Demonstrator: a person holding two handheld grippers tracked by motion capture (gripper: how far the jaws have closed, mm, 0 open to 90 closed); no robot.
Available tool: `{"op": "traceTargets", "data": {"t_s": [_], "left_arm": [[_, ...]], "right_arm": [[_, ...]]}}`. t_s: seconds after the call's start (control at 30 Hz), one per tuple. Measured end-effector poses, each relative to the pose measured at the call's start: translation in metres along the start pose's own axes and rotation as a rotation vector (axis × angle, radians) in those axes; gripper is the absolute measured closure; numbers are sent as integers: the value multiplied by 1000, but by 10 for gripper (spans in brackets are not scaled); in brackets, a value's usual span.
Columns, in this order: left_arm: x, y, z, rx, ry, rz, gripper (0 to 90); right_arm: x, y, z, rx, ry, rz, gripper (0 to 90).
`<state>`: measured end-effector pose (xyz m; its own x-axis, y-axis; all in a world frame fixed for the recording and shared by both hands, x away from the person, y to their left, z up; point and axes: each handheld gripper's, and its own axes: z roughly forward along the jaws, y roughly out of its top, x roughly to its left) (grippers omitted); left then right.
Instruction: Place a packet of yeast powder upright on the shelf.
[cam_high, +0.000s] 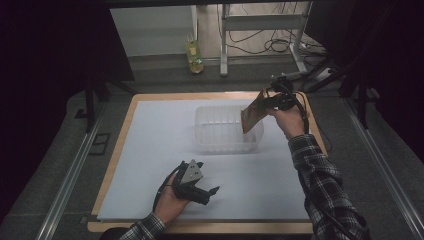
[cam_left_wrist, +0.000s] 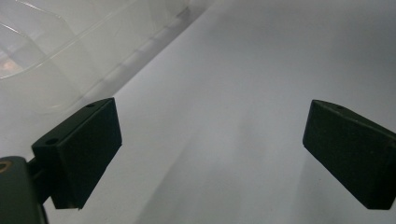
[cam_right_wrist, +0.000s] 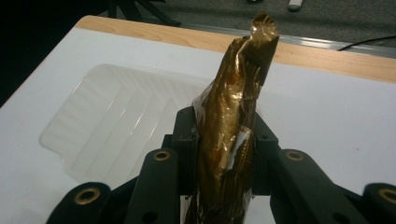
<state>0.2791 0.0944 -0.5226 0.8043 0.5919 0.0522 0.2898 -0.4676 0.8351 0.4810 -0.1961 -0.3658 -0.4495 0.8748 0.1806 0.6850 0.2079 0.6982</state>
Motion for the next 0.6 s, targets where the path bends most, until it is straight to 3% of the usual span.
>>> {"op": "traceTargets", "data": {"t_s": [0.6], "left_arm": [[-1,0,1,11,-6,5,46]], "right_arm": [[4,8,26,-12,3,34,709]]}}
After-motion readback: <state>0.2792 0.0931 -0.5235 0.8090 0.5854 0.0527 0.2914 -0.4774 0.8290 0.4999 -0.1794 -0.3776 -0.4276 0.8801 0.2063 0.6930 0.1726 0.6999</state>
